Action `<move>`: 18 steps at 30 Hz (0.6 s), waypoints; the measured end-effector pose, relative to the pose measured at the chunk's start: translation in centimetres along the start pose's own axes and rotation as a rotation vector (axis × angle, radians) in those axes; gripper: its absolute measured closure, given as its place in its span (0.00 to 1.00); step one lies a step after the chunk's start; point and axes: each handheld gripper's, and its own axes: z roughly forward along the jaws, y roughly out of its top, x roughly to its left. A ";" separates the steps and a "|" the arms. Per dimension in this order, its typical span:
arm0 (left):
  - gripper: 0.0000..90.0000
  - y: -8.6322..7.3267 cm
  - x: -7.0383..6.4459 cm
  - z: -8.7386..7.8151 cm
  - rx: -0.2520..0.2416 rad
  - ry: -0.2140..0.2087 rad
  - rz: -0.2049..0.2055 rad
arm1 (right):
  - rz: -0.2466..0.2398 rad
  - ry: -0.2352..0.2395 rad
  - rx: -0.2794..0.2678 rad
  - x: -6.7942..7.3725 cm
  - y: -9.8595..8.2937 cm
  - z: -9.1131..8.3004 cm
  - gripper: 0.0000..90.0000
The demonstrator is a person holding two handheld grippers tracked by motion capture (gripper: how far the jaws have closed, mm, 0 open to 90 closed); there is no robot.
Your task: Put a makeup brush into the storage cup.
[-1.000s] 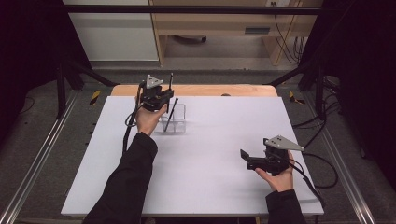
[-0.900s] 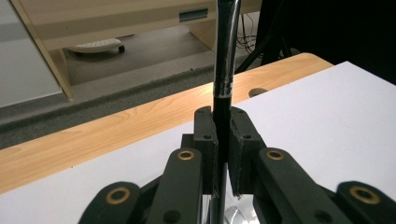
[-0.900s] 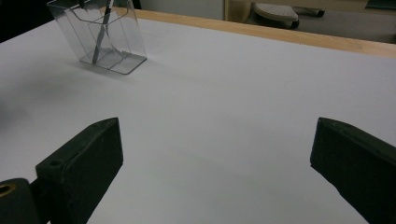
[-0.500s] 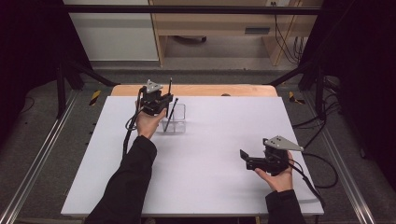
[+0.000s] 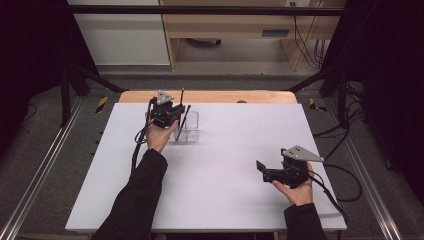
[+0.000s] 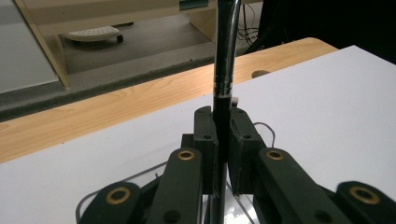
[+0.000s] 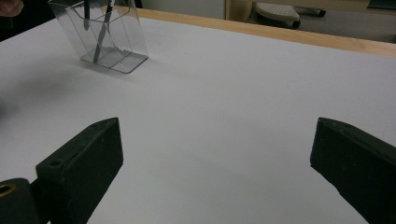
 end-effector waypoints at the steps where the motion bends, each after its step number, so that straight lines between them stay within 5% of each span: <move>1: 0.92 -0.1 0.0 0.0 0.002 -0.001 0.001 | 0.001 0.000 -0.001 0.0 0.0 0.0 0.03; 18: 0.92 -1.9 -0.1 0.6 0.021 -0.001 -0.006 | -0.004 0.003 0.003 0.2 0.0 0.1 0.03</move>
